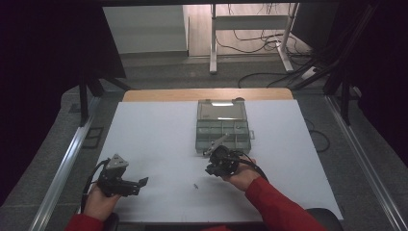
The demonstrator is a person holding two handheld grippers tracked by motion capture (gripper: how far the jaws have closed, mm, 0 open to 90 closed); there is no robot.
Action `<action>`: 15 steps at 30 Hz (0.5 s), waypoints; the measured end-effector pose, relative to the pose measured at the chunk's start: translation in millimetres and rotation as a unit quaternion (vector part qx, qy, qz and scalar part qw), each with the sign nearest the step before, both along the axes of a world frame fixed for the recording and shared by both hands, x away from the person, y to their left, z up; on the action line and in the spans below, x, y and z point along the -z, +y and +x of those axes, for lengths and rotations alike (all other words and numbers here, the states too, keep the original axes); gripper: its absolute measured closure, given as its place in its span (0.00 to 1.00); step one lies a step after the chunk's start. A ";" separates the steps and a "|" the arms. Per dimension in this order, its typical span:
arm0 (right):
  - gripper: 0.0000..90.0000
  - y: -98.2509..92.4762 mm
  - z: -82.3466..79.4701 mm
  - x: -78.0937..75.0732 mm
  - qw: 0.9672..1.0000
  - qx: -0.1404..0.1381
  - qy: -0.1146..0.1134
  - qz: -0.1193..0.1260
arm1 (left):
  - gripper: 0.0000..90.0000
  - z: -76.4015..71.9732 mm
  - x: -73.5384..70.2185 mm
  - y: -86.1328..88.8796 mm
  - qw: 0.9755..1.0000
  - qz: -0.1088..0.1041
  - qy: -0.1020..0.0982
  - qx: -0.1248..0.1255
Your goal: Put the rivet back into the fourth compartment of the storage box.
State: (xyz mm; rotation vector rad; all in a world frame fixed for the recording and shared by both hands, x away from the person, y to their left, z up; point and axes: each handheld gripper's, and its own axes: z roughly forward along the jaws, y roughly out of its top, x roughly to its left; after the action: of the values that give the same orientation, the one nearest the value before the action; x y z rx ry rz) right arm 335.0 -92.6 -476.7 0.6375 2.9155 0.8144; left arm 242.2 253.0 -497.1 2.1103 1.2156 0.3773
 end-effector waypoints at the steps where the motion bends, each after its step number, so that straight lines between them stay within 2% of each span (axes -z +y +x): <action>1: 0.92 -2.2 1.2 -1.1 1.000 0.002 -0.001 0.001 | 0.01 0.0 0.0 0.0 1.000 0.000 0.000 0.000; 15: 0.92 -29.4 16.0 -13.4 0.999 0.045 -0.005 0.024 | 0.02 0.5 0.1 0.6 1.000 -0.003 0.002 0.001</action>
State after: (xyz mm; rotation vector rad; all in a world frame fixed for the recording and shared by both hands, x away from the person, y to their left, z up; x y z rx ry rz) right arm 351.0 -122.0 -463.3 0.7607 2.8412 0.8782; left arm 242.7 253.5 -497.2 2.1073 1.2158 0.3676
